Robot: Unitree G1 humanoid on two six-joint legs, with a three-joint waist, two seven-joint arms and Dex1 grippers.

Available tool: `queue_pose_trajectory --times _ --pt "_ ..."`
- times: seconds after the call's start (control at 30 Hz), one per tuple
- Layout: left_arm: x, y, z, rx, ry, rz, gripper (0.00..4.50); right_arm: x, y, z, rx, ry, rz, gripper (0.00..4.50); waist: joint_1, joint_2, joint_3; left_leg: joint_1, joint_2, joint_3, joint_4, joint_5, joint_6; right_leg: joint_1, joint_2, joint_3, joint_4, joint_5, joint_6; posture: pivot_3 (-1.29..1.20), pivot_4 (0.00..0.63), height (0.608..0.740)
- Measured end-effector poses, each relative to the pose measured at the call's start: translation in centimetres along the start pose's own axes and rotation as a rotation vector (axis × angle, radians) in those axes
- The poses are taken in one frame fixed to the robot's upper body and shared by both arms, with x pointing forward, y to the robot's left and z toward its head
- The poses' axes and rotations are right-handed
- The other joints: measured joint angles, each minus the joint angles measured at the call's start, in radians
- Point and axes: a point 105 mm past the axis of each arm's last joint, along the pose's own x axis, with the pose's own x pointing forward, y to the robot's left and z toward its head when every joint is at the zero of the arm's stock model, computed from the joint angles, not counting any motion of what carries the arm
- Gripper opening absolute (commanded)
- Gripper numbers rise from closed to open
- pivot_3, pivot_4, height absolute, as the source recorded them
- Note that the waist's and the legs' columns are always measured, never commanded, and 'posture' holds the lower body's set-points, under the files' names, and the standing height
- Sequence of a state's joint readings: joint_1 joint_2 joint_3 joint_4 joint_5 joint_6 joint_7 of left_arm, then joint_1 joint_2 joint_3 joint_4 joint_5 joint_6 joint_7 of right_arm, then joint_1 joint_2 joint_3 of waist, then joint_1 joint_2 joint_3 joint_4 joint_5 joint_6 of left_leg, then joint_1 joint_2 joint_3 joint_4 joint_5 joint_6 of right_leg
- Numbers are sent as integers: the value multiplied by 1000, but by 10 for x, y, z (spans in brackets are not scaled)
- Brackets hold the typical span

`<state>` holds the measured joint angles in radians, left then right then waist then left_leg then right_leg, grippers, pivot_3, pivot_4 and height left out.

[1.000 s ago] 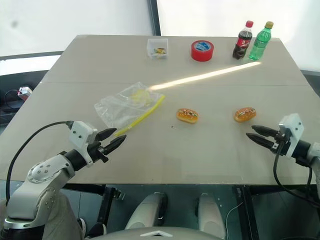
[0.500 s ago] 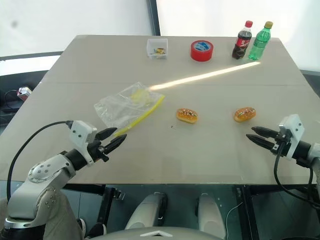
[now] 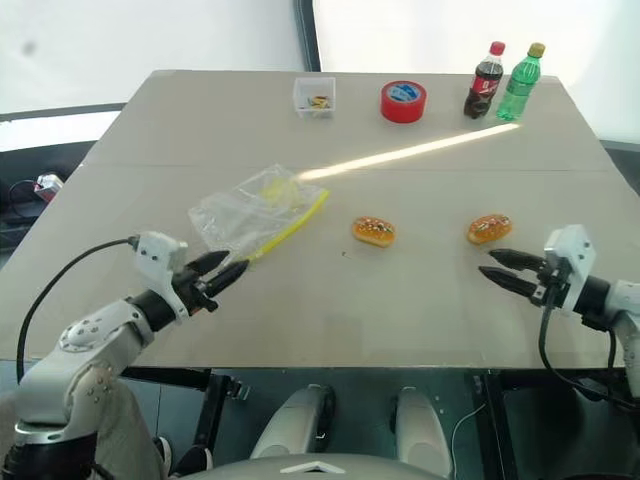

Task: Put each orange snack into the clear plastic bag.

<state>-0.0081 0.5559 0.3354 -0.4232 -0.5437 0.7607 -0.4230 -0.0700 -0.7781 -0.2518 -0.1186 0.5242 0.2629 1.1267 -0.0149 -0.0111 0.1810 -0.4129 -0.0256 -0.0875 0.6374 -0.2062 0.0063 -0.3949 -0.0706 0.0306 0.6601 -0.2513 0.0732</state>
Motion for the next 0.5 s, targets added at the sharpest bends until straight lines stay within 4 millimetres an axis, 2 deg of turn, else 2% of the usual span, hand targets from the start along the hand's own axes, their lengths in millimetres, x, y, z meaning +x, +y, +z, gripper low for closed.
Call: queue_pose_trajectory --times 0.13,0.27,0.4,0.5 --pt "1 24 -4 -100 30 114 2372 26 12 36 -89 -74 76 1693 1 0 0 0 -1 -1 0 0 0 0 -1 0 0 0 0 0 150 740" --pt "8 35 -11 -208 60 185 2372 44 22 65 -156 -128 130 1693 10 -2 0 -2 -2 -2 0 0 0 0 -1 -2 -1 0 0 0 150 740" --pt "14 37 -12 -241 67 202 2372 49 27 65 -143 -123 154 1693 12 -2 0 -2 -3 -2 0 0 0 0 -2 -2 -1 0 0 0 150 740" --pt "28 30 -13 -293 56 170 2372 50 28 65 -142 -123 161 1693 14 -2 0 -2 -4 -2 0 0 0 0 -2 -2 -1 0 0 0 150 740"
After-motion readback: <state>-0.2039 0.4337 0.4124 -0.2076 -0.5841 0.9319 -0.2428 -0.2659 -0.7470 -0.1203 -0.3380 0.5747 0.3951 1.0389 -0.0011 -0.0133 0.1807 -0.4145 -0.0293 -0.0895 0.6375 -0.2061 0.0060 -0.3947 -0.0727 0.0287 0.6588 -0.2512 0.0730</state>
